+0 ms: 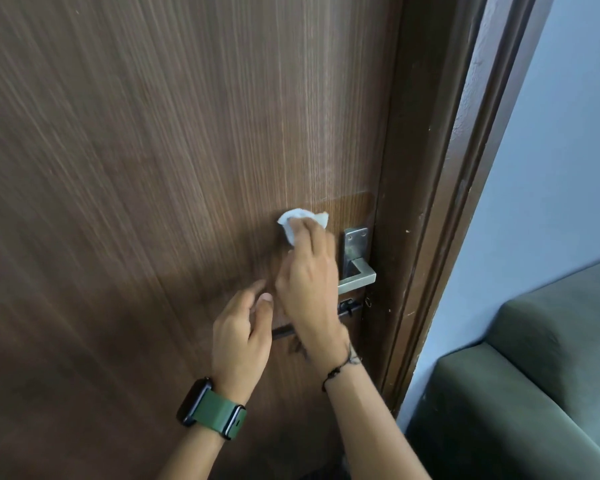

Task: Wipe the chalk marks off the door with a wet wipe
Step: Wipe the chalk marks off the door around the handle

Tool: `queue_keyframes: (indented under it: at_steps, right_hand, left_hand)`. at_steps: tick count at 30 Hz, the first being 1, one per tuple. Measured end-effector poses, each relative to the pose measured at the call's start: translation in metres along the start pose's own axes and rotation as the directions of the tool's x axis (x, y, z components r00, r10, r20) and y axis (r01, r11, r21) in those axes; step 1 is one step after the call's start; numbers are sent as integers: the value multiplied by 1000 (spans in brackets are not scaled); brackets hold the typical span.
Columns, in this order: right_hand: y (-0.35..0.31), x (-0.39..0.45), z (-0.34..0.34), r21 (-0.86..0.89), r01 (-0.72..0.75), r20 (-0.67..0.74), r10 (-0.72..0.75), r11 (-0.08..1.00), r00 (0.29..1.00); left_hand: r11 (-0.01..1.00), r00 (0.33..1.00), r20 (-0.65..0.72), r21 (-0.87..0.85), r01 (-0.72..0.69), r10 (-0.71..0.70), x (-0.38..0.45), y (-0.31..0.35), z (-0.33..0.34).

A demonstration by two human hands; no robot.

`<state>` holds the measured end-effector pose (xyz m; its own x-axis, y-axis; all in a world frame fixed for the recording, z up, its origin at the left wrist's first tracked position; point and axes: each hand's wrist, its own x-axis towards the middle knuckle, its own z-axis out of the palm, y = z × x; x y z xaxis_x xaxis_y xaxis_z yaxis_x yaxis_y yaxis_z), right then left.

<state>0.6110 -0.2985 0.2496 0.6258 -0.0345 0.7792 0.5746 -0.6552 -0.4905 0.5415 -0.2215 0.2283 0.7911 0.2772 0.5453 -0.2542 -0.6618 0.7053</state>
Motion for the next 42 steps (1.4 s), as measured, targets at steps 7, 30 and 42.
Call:
queue_keyframes:
  at_steps: [7,30,42]
  right_hand:
    - [58,38,-30,-90,-272,-119,261,958,958]
    - [45,-96,32,-174,-146,312,195,974,930]
    - [83,-56,37,-163,25,242,16,986,970]
  left_hand:
    - [999,999,31,-6,36,-36,-5,-7,2]
    - [998,998,-65,63,25,-20,-6,1,0]
    - [990,997,21,125,65,-68,-23,-6,6]
